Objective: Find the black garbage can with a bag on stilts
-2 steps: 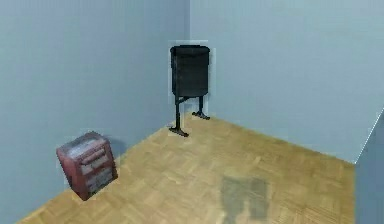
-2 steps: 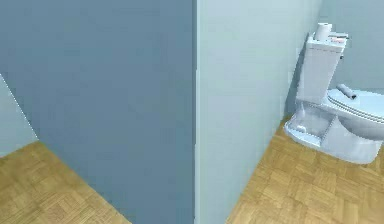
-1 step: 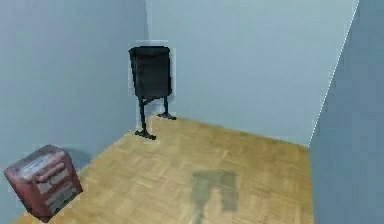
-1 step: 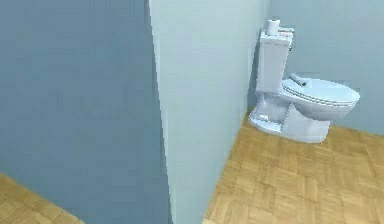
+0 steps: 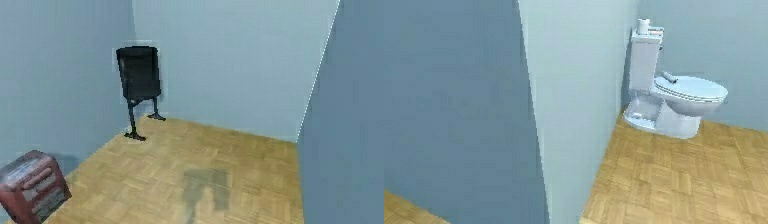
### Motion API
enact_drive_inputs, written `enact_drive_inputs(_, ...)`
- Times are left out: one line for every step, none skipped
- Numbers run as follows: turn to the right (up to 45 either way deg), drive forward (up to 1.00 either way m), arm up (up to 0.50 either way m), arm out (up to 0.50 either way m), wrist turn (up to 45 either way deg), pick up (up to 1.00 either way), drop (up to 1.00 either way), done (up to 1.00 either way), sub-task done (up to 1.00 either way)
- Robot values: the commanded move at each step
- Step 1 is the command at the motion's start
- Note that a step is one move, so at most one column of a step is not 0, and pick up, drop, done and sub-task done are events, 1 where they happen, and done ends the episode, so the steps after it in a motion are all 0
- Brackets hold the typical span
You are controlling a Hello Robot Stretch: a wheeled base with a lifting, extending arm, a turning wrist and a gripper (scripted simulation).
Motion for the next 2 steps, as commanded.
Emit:
enact_drive_inputs(0.0, 1.0, 0.0, 0.0, 0.0, 0.0, 0.0, 0.0, 0.0)
enact_drive_inputs(0.0, 0.35, 0.0, 0.0, 0.0, 0.0, 0.0, 0.0, 0.0)
